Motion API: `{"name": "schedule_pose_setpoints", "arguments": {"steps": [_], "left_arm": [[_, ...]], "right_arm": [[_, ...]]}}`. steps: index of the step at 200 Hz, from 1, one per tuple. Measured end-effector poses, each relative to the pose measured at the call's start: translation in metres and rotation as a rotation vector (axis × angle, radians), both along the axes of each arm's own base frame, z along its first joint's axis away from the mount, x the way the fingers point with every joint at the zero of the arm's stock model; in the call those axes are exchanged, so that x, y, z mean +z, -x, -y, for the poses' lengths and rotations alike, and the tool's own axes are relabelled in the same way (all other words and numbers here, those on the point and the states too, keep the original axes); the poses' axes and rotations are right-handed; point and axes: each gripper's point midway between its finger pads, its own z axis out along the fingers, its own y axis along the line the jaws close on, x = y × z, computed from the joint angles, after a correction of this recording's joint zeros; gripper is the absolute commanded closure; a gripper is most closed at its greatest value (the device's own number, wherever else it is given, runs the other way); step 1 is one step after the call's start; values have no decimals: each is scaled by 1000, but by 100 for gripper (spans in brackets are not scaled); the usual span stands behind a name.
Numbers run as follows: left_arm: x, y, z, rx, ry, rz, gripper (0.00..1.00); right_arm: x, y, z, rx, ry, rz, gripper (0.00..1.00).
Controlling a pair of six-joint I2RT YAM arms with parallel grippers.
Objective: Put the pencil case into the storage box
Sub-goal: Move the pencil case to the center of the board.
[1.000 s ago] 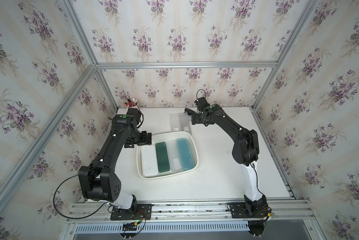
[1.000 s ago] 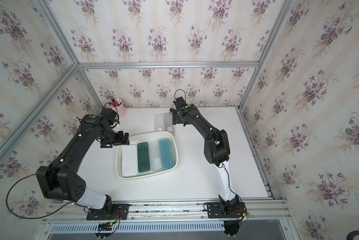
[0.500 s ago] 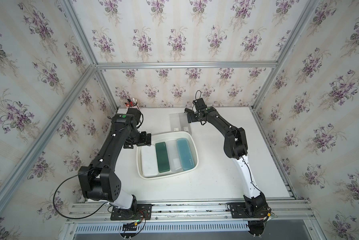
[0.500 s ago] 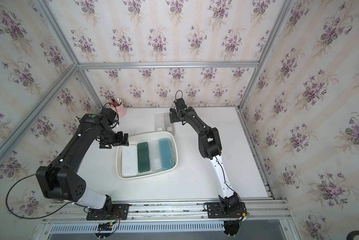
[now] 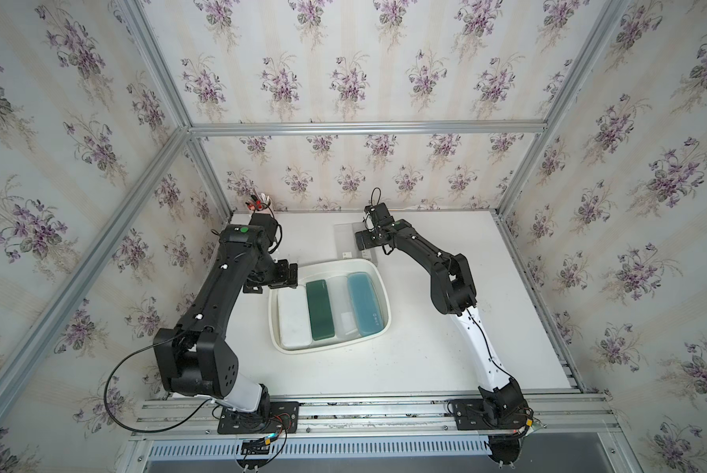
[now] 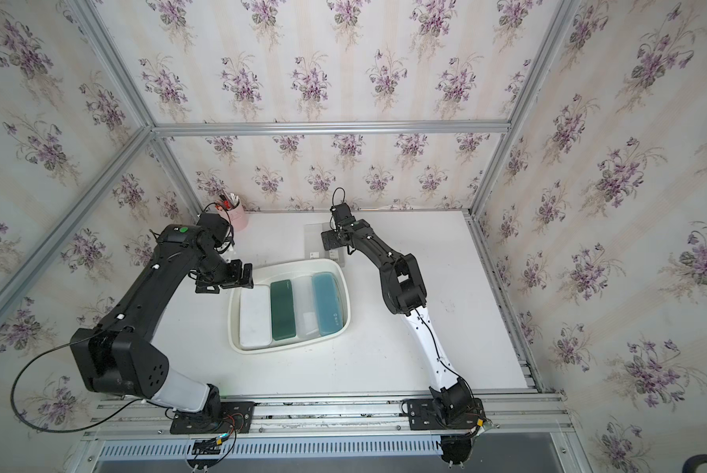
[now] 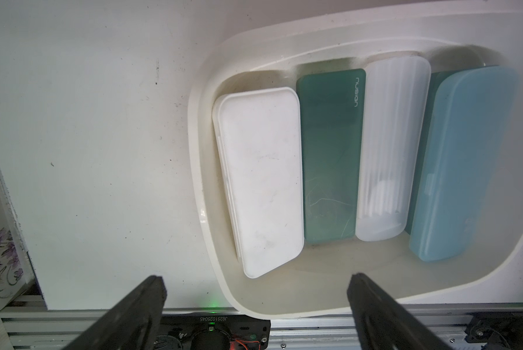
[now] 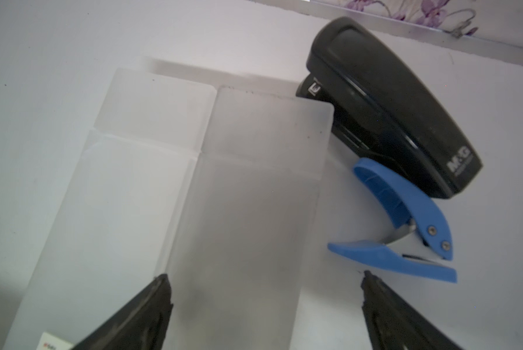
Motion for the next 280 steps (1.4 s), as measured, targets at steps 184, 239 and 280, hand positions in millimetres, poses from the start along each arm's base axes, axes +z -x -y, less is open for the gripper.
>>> {"name": "schedule_pose_setpoints", "arguments": {"steps": [184, 239, 280], "left_arm": [[-3, 2, 0, -19, -3, -7, 1], [-1, -8, 1, -20, 0, 8, 1], [-2, -9, 2, -21, 6, 7, 1]], "right_arm": [[-22, 40, 39, -40, 121, -117, 12], [-15, 74, 84, -96, 143, -211, 18], [-9, 93, 89, -87, 126, -241, 19]]}}
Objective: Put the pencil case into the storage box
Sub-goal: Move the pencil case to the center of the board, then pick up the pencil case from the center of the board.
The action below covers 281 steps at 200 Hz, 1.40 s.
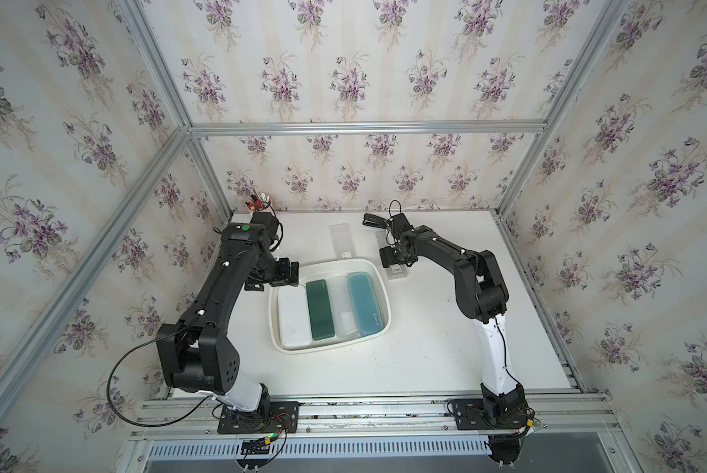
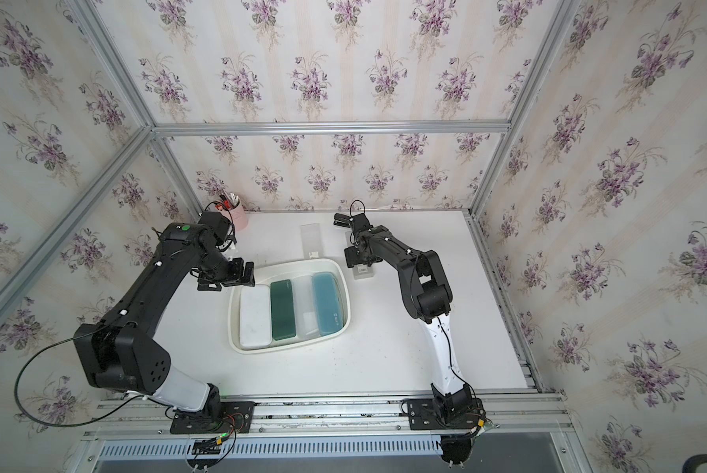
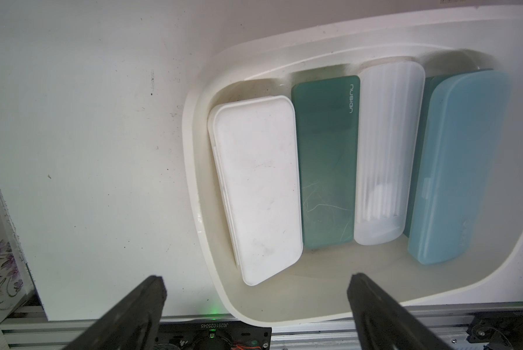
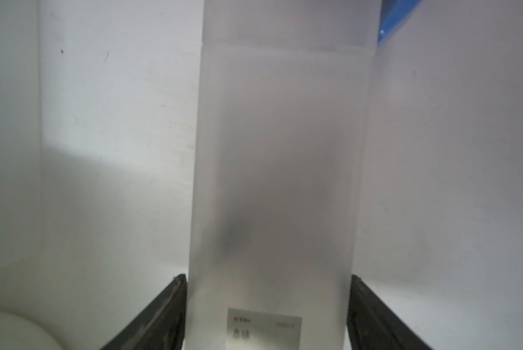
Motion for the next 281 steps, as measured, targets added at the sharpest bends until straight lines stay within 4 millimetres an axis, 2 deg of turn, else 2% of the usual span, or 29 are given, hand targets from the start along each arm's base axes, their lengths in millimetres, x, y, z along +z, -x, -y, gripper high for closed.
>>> {"name": "schedule_pose_setpoints", "arguments": {"steps": [35, 64, 100, 139, 175, 227, 281], "left_arm": [[0, -1, 0, 0, 1, 2, 1], [0, -2, 0, 0, 1, 7, 1], [0, -3, 0, 0, 1, 10, 1], [-4, 0, 0, 0, 0, -3, 1], [-5, 0, 0, 1, 0, -6, 1], [-5, 1, 0, 2, 0, -5, 1], [-5, 1, 0, 5, 0, -6, 1]], "right_arm": [[13, 4, 1, -15, -29, 5, 24], [24, 1, 0, -21, -48, 25, 21], [17, -1, -3, -23, -53, 10, 7], [7, -8, -7, -16, -45, 4, 5], [-9, -8, -3, -20, -19, -17, 12], [-13, -7, -2, -21, -13, -17, 30], [-7, 1, 6, -35, -17, -18, 33]]}}
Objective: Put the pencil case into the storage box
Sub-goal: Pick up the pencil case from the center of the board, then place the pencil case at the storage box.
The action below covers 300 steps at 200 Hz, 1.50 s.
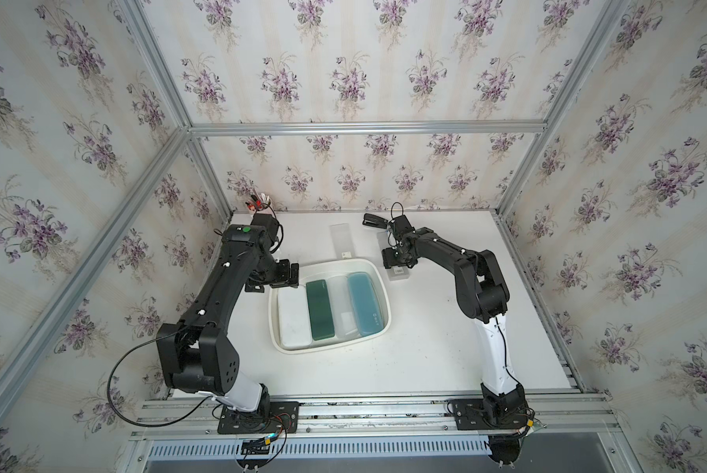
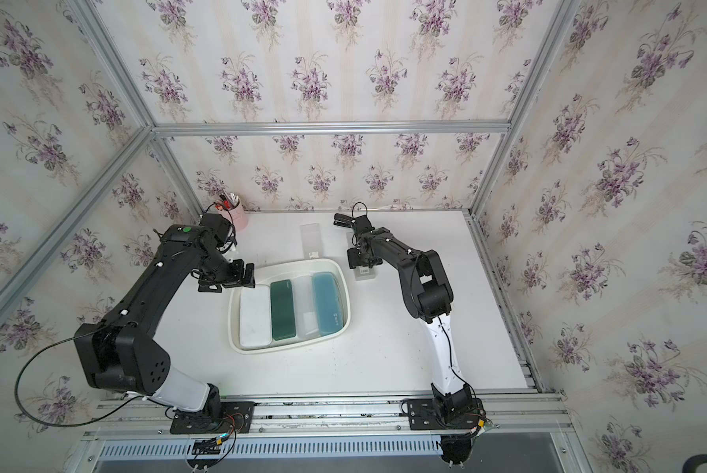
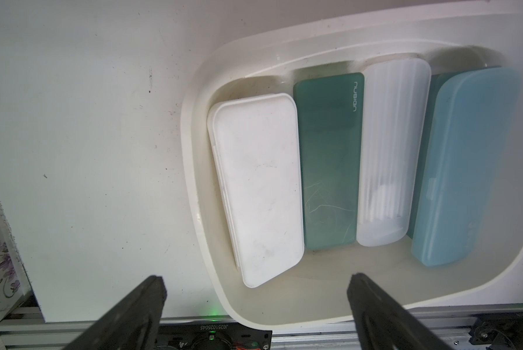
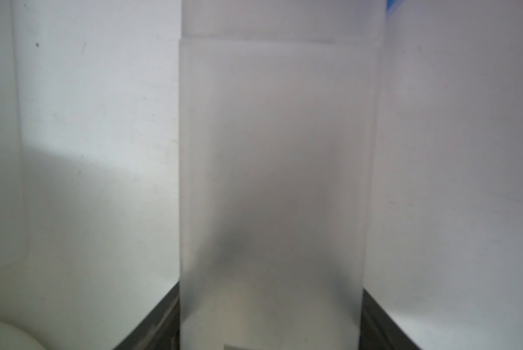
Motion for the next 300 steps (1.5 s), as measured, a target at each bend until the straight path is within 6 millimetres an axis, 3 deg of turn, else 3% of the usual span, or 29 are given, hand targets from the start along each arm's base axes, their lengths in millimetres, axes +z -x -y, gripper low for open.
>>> {"name": "schedule_pose_setpoints", "arguments": {"steps": [30, 61, 81, 102, 135, 175, 215, 250, 300], "left_arm": [[1, 0, 0, 1, 0, 2, 1], [2, -2, 0, 4, 1, 6, 1], [1, -3, 0, 8, 2, 4, 1], [0, -5, 1, 15, 3, 3, 1], [-2, -8, 1, 15, 7, 5, 1], [-2, -12, 2, 15, 11, 13, 1], [-8, -9, 1, 19, 14, 0, 1], [-10, -7, 0, 23, 17, -7, 1], [-14, -2, -2, 27, 17, -13, 1]], "right_arm": [[26, 3, 2, -11, -23, 30, 33], [71, 6, 2, -29, -72, 91, 34], [102, 19, -4, -37, -115, 121, 34], [130, 42, -22, -12, -162, 140, 34], [154, 94, -77, 71, -224, 119, 34], [149, 150, -129, 113, -259, 47, 34], [114, 194, -169, 143, -246, -44, 34], [95, 209, -181, 137, -233, -77, 34], [68, 217, -174, 85, -183, -99, 30]]}}
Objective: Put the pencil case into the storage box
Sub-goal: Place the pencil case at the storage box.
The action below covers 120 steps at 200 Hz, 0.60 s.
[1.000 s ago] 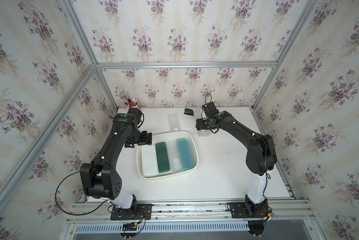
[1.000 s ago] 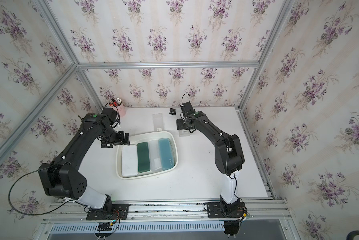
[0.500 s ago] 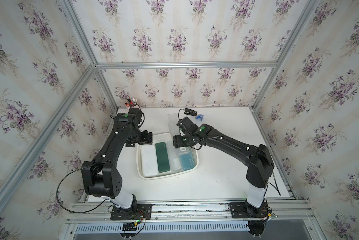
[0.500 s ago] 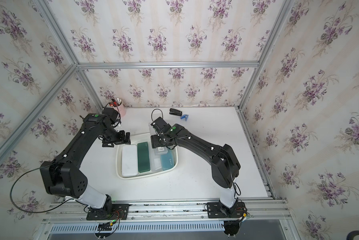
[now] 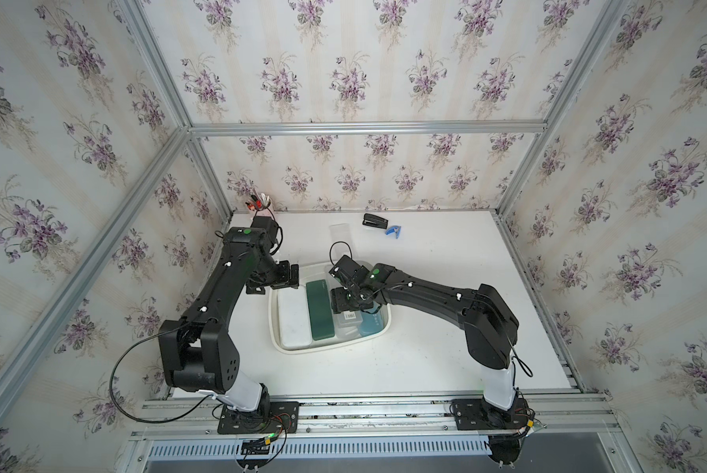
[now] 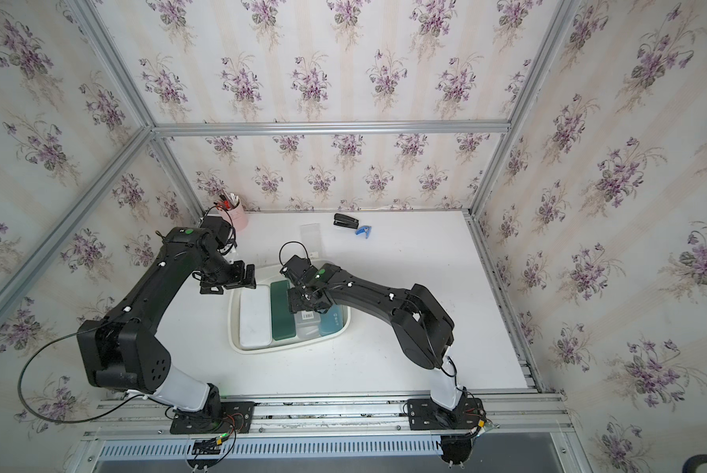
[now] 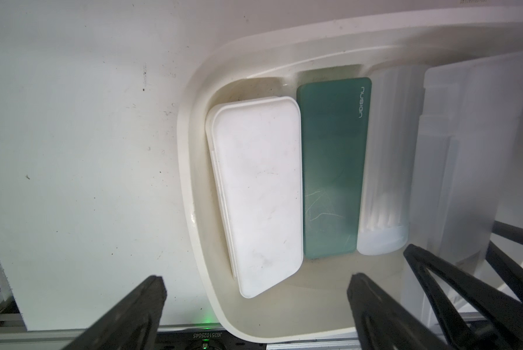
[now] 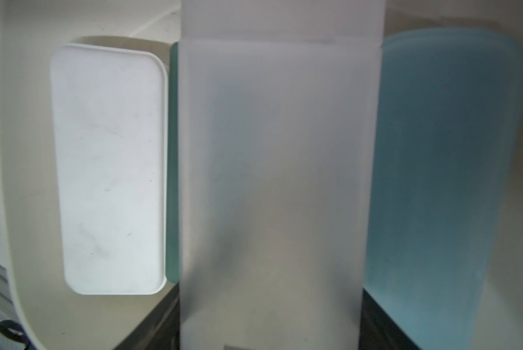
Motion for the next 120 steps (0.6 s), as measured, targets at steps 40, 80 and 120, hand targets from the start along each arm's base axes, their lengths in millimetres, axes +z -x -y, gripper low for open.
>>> {"name": "schedule_pose_setpoints", "arguments": {"steps": [40, 80, 120], "left_arm": [[0, 1, -1, 4, 0, 5, 1], [-1, 1, -2, 5, -1, 5, 1], [-1, 1, -2, 6, -4, 3, 1]], "right_arm": [[-18, 10, -2, 9, 21, -20, 9], [-9, 9, 2, 2, 33, 5, 5], [48, -13, 5, -31, 0, 109, 0]]}}
